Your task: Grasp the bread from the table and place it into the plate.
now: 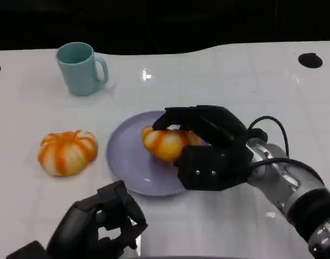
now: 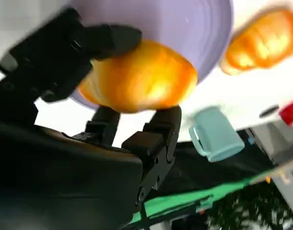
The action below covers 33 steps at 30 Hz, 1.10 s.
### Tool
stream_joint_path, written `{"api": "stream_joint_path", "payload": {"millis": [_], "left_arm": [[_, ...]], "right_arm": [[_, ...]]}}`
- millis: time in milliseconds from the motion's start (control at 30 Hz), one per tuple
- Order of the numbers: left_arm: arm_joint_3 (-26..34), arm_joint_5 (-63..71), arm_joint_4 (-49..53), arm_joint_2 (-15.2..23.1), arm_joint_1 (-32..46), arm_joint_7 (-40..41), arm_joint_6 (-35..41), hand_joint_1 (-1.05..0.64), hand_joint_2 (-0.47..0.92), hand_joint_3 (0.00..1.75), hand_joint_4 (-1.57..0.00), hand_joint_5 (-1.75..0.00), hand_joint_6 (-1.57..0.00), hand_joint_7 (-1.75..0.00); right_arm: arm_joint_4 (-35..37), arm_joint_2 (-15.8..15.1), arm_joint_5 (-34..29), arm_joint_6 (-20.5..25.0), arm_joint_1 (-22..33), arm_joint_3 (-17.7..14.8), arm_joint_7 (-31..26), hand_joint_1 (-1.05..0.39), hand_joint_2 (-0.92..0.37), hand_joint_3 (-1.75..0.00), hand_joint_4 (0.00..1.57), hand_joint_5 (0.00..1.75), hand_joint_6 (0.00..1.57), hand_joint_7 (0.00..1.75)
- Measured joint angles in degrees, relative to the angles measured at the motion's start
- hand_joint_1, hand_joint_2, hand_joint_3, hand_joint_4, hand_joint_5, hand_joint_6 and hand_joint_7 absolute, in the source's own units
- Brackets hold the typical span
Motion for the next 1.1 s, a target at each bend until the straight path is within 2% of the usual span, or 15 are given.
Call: {"api": "stream_joint_path", "payload": {"millis": [133, 300, 433, 700, 933, 1033, 1100], "left_arm": [[-0.3, 0.2, -0.6, 0.0, 0.1, 0.0, 0.1, -0.53, 0.92, 0.32, -0.67, -1.75, -0.59, -1.55], [-0.4, 0.6, -1.0, 0.0, 0.6, 0.2, 0.1, -0.55, 0.92, 0.31, -0.67, -1.75, -0.60, -1.54], [-0.4, 0.6, -1.0, 0.0, 0.7, 0.2, -0.2, -0.55, 0.92, 0.32, -0.68, -1.75, -0.60, -1.55], [-0.6, 0.7, -0.8, 0.0, 0.6, 0.2, -1.1, -0.53, 0.92, 0.31, -0.69, -1.75, -0.60, -1.54], [-0.6, 0.5, -0.7, 0.0, 0.5, 0.2, -1.1, -0.51, 0.92, 0.32, -0.69, -1.75, -0.60, -1.56], [-0.6, 0.3, -0.7, 0.0, 0.5, 0.1, -1.2, -0.51, 0.92, 0.33, -0.69, -1.75, -0.60, -1.57], [-0.6, 0.2, -0.7, 0.0, 0.7, 0.1, -1.2, -0.52, 0.92, 0.33, -0.69, -1.75, -0.59, -1.56]], "right_arm": [[-3.5, -1.6, -0.1, 1.3, 0.4, 0.6, 3.8, -0.61, -0.92, -0.22, 0.00, 0.25, 0.14, 0.00], [-9.2, -3.2, -0.1, 3.5, 2.5, 1.4, 9.4, -0.68, -0.92, -0.26, 0.00, 0.13, 0.10, 0.00], [-15.2, -4.5, 0.4, 6.5, 4.9, 1.4, 13.6, -0.71, -0.92, -0.28, 0.02, 0.14, 0.10, 0.01], [-25.3, -7.8, 2.6, 6.2, 11.4, -0.5, 14.8, -0.70, -0.92, -0.25, 0.02, 0.18, 0.08, 0.01], [-36.0, -12.1, 3.7, 3.3, 19.7, -3.8, 13.1, -0.63, -0.92, -0.21, 0.15, 0.31, 0.20, 0.07], [-39.3, -12.9, 4.9, 1.6, 23.5, -5.7, 11.7, -0.58, -0.92, -0.19, 0.21, 0.52, 0.31, 0.11], [-41.3, -13.2, 5.1, 0.4, 26.0, -6.9, 10.4, -0.53, -0.92, -0.17, 0.32, 0.65, 0.43, 0.16]]}}
